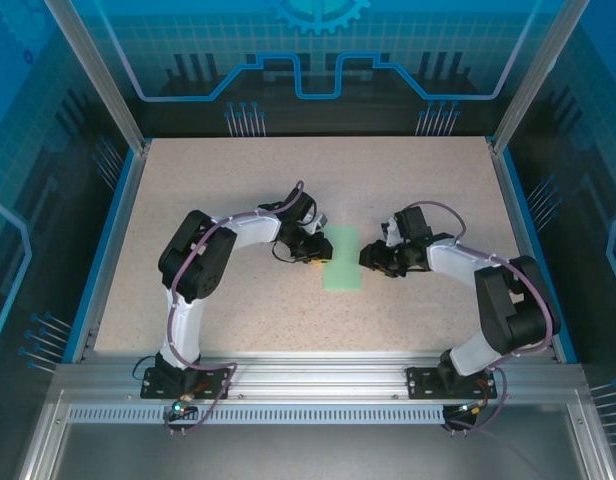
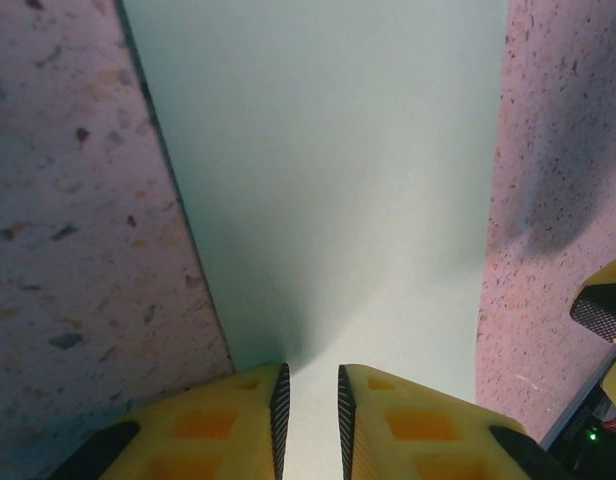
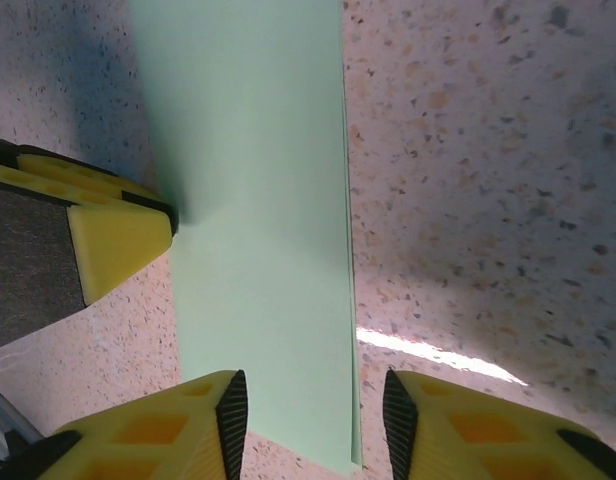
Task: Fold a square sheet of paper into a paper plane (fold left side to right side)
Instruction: Fold the triangle a second time at the center of the table.
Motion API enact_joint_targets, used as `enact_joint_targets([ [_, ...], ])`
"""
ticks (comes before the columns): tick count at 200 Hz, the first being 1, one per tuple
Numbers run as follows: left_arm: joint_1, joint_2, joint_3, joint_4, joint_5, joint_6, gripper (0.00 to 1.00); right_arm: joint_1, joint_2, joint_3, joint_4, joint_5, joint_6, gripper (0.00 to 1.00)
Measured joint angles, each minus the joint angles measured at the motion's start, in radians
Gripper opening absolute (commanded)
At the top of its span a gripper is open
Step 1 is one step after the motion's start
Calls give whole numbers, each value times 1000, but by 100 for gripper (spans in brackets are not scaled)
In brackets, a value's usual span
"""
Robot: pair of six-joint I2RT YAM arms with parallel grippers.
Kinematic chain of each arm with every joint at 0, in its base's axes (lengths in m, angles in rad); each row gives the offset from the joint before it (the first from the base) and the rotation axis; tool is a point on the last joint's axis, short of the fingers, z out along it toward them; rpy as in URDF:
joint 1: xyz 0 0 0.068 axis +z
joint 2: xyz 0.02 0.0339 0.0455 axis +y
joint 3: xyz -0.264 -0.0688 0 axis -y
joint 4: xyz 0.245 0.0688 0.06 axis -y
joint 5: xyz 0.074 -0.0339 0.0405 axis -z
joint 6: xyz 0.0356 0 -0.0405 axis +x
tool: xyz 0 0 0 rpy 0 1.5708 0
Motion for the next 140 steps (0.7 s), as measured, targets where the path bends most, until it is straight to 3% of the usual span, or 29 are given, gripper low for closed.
enact_joint_targets([
  [140, 0, 0, -12, 13, 0, 0, 23, 10, 154, 127, -92, -58, -11, 33],
])
